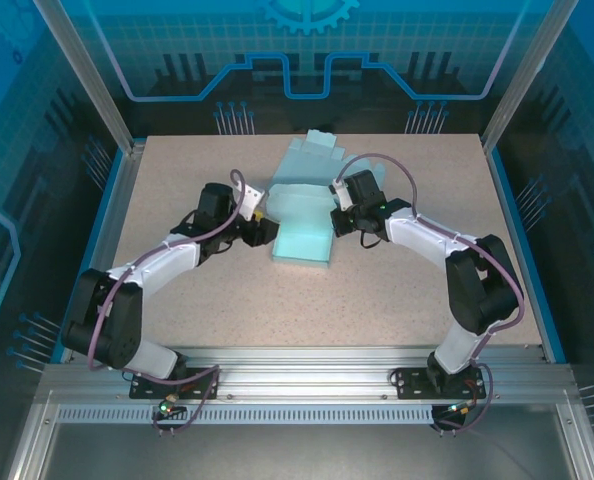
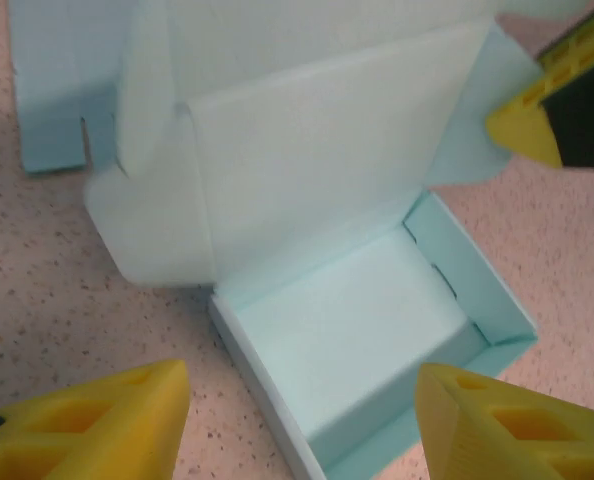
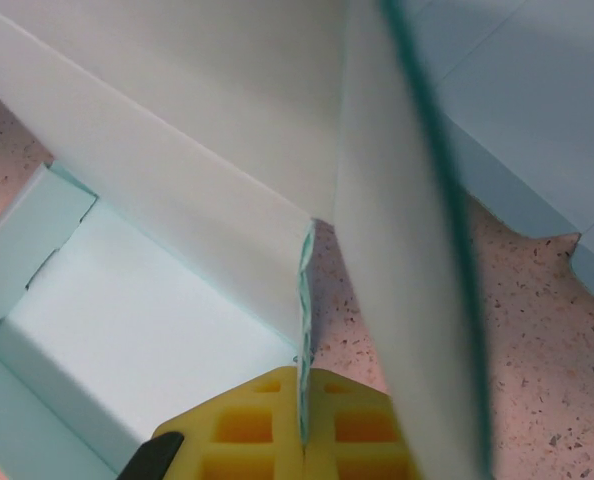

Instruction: Fold the paper box

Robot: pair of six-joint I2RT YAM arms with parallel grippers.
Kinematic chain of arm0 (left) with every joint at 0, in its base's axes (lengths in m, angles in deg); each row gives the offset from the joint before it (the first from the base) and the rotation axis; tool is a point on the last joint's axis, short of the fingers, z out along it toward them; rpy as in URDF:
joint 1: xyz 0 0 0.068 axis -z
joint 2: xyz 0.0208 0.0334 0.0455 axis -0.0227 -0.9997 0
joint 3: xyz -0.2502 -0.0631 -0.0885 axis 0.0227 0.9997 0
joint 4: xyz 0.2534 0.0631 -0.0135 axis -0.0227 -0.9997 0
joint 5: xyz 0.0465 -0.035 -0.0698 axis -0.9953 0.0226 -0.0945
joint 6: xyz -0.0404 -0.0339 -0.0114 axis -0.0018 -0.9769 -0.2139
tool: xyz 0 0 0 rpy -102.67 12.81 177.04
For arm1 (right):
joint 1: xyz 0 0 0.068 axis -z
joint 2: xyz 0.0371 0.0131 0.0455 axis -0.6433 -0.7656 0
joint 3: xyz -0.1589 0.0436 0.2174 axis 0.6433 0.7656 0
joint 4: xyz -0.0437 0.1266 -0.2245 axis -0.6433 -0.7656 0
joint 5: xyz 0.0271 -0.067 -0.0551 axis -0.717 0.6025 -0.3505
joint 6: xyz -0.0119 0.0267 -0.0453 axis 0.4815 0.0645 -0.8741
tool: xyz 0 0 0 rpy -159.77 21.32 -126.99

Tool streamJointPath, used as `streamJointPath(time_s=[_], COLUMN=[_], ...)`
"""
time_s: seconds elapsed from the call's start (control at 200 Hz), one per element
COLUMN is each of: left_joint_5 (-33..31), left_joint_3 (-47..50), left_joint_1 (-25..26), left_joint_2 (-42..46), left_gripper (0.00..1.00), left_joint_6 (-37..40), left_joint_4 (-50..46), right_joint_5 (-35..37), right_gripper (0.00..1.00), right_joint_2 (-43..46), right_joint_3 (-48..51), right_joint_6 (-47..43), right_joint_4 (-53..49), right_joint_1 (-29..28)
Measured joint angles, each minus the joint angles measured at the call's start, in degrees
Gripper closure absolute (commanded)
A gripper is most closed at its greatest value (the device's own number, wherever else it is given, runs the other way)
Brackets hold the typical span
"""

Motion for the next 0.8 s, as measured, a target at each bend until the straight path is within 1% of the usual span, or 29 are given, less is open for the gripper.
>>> streamJointPath(time_s=[0.19,0.34,0.5,0.66,0.8], left_joint_5=[-0.04,0.42,3.76,8.48,10.38], left_joint_3=[1.25,0.0,-3.13,-4.72,-6.27], left_joint_1=[-0.55,-4.26,-7.26,-7.72,-8.0], left_joint_2=[-1.09,-3.15,-6.4,-11.02,-13.6], left_gripper=[0.36,0.34,0.34,0.34,0.35], left_joint_6=[1.49,1.33,0.17,-1.68,-3.76], left_joint_4=[1.9,3.39,5.9,9.92,10.67], right_joint_5=[-0.17,-0.85,-1.68,-2.23,-3.04], right_gripper=[1.0,1.0,1.0,1.0,1.0], right_joint_2=[0.0,0.0,0.0,0.0,0.0], right_joint_3=[0.0,0.0,0.0,0.02,0.02], right_joint_6=[0.0,-0.24,-1.4,-2.69,-3.28], right_joint_4=[0.0,0.0,0.02,0.04,0.04], right_joint_1=[0.0,0.0,0.0,0.0,0.02])
